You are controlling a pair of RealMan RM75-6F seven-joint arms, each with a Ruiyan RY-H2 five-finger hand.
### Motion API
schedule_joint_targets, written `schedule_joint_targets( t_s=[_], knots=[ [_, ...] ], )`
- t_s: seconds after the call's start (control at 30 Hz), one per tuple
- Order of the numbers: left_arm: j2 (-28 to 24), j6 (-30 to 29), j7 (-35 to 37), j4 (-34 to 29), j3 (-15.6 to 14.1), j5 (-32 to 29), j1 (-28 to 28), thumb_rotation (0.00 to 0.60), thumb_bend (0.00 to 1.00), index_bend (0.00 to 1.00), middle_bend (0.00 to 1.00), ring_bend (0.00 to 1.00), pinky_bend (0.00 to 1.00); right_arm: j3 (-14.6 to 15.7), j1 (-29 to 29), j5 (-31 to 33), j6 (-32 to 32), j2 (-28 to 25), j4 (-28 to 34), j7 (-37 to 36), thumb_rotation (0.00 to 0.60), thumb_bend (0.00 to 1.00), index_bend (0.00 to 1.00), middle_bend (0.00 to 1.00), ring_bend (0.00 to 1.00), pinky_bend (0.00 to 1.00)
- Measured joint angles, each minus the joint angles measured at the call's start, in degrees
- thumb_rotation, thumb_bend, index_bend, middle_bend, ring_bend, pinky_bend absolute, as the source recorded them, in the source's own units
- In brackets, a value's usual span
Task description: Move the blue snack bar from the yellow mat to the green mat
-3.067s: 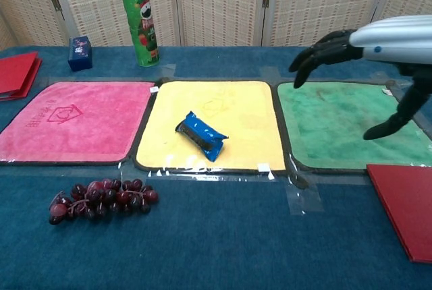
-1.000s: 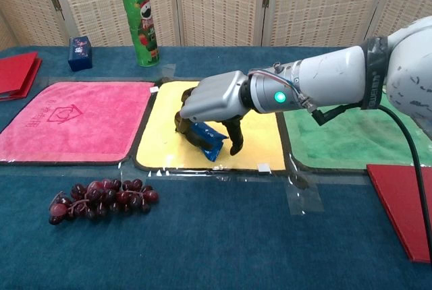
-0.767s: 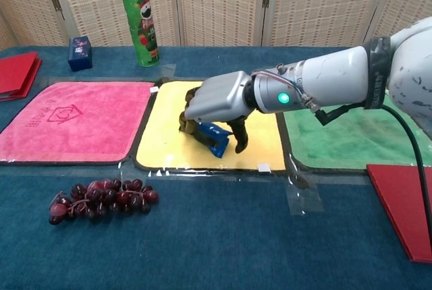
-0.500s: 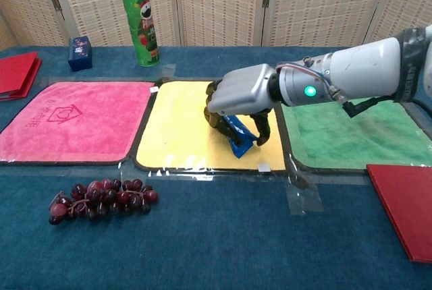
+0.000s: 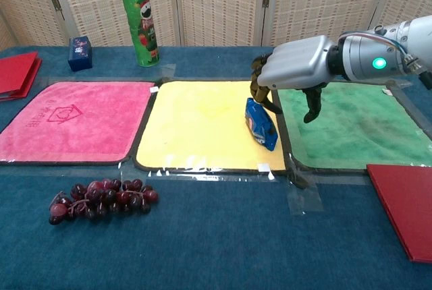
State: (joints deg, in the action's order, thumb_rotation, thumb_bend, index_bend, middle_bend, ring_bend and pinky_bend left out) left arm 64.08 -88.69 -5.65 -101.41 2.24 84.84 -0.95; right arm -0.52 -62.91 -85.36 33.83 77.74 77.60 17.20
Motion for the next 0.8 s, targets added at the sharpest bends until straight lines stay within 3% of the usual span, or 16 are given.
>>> schedule_joint_targets(
  t_s=[0.17, 0.53, 0.8],
  knots=[
    [-0.1, -0.1, -0.3, -0.4, -0.2, 0.2, 0.1, 0.600, 0.59, 0.19, 0.07, 0.08, 0.01, -0.9, -0.3, -0.4, 0.6, 1.9, 1.0, -1.9, 0.600, 0.20, 0.42, 0.21, 0.15, 0.00],
    [-0.4, -0.8, 0.2, -0.2, -0.4, 0.0, 0.8, 0.600, 0.59, 0.19, 0.07, 0.08, 0.01, -1.4, -3.7, -0.2, -4.4, 10.4, -4.6, 0.2, 0.600, 0.20, 0.41, 0.20, 0.13, 0.00],
    [-0.2, -0.4, 1.9, 0.9, -0.4, -0.4, 1.0, 0.600, 0.59, 0.19, 0.07, 0.08, 0.01, -0.6, -3.4, 2.5, -5.8, 9.9, -5.8, 2.1, 0.600, 0.20, 0.41, 0.23, 0.12, 0.00]
  ],
)
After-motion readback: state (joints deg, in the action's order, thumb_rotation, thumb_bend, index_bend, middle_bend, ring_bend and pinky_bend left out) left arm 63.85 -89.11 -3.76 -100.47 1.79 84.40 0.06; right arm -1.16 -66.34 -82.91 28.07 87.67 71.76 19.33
